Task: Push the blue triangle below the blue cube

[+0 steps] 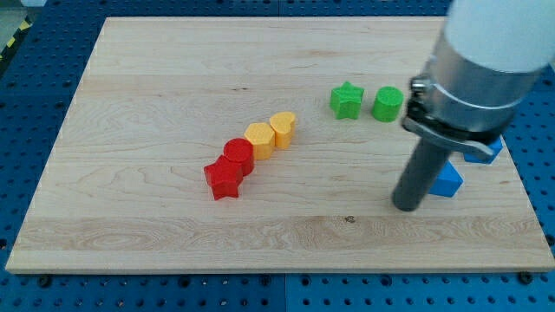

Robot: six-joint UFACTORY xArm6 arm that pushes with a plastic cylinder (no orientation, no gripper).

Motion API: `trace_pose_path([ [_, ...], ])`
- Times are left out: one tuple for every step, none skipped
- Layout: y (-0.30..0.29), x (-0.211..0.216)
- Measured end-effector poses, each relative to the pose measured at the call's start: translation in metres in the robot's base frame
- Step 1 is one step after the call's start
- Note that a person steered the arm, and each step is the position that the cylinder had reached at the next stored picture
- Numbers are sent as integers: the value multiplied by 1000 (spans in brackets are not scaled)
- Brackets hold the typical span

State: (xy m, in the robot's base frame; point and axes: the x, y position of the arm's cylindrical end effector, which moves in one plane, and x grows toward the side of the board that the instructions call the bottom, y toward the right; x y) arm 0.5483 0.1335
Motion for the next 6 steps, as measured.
trace_pose_path([
  [-5,-23],
  [14,-35],
  [44,-36],
  [79,-34],
  [95,-29],
  [61,-42],
])
